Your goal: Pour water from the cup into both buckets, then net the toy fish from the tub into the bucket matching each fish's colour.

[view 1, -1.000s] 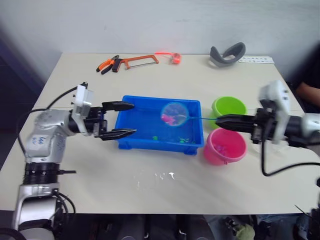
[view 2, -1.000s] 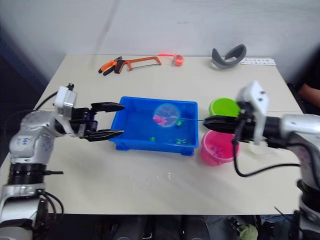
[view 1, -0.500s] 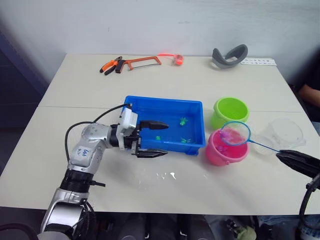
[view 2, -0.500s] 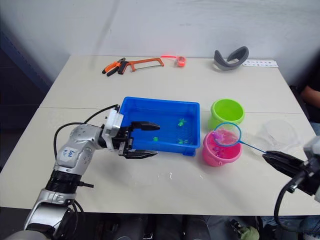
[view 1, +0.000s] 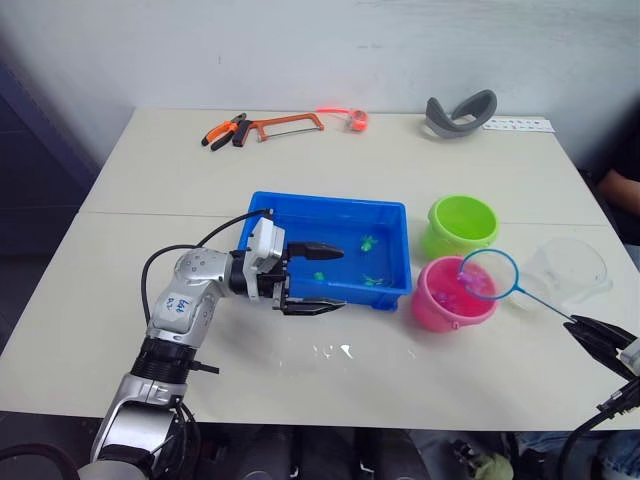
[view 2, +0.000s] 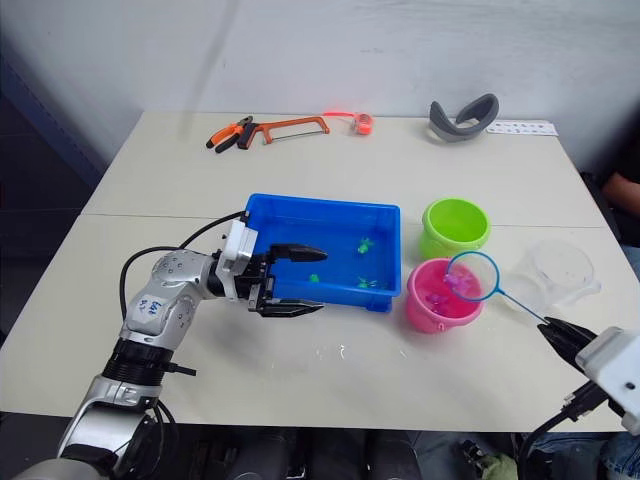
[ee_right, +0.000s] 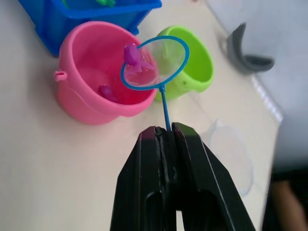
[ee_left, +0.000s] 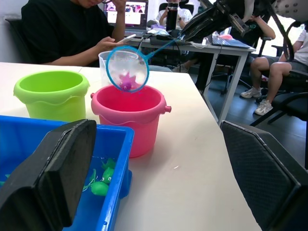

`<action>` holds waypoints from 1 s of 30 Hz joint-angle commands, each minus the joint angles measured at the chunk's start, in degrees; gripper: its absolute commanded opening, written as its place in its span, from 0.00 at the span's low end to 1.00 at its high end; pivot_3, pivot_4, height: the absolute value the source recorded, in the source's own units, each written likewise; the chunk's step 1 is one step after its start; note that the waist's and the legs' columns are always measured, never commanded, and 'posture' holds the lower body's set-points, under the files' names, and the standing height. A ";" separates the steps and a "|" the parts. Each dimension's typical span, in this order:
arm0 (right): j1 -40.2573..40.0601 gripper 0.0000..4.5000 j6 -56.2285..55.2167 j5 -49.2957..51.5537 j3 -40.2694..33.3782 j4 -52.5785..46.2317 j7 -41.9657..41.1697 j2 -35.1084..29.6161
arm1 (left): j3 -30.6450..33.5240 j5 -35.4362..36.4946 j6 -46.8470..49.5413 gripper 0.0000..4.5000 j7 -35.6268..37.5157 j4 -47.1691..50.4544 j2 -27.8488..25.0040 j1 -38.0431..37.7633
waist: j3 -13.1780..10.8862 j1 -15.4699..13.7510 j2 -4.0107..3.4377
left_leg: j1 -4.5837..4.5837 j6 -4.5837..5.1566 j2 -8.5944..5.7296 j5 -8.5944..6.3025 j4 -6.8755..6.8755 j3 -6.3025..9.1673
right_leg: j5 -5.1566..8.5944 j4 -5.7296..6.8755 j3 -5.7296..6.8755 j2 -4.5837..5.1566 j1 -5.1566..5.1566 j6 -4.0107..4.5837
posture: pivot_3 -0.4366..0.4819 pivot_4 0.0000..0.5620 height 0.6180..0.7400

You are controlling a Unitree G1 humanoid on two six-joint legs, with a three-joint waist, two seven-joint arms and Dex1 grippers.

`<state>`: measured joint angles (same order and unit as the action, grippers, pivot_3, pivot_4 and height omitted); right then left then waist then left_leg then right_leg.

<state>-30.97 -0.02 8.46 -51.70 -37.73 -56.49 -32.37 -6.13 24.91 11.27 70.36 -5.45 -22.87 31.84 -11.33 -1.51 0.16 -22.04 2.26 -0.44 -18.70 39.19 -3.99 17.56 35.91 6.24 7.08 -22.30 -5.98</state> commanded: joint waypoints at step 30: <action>14.62 0.00 21.41 28.15 9.59 -1.67 11.67 -34.21 | 12.98 2.26 -3.26 1.00 1.20 -7.62 -10.69 -0.69 | -0.03 0.18 -0.05 | 0.71 0.13 0.12 -0.21 -0.06 0.16 | 0.02 -0.47 0.13 0.45 0.79 0.08 | 0.48 0.27 1.00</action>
<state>-17.93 21.07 37.51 -44.27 -40.85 -43.50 -65.13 4.79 27.50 9.44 70.96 -12.81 -32.30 31.52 -11.36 -1.33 0.11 -21.34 2.37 -0.31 -18.92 39.08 -3.82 17.59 35.43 6.40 7.52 -21.51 -5.89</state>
